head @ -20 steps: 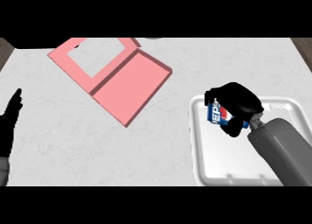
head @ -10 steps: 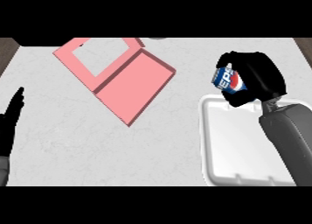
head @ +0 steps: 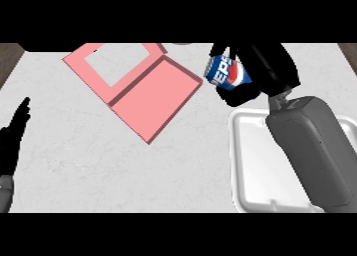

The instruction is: Pick the can from the tray and place it in the cardboard box

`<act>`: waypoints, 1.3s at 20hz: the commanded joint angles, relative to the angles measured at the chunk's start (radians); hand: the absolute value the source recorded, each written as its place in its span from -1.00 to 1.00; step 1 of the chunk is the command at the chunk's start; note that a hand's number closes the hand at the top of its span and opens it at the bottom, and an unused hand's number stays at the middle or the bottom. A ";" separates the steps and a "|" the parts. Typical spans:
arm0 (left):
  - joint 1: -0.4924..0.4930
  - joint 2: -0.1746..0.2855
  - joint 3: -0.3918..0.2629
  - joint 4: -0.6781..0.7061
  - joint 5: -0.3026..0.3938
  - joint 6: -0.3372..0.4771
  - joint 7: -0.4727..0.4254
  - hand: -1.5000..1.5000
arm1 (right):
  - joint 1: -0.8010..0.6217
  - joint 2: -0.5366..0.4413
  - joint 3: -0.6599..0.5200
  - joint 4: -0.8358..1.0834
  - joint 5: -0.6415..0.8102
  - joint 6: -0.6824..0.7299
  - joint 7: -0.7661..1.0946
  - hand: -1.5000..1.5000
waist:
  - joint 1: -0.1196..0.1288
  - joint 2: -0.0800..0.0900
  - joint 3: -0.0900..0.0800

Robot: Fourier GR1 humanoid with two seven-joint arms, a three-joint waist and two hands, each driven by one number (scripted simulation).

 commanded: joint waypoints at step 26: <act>-0.106 -0.054 -0.055 0.000 -0.072 -0.030 0.006 0.00 | -0.636 0.238 -0.023 1.046 -0.258 -0.419 0.082 1.00 | 0.117 0.035 -0.002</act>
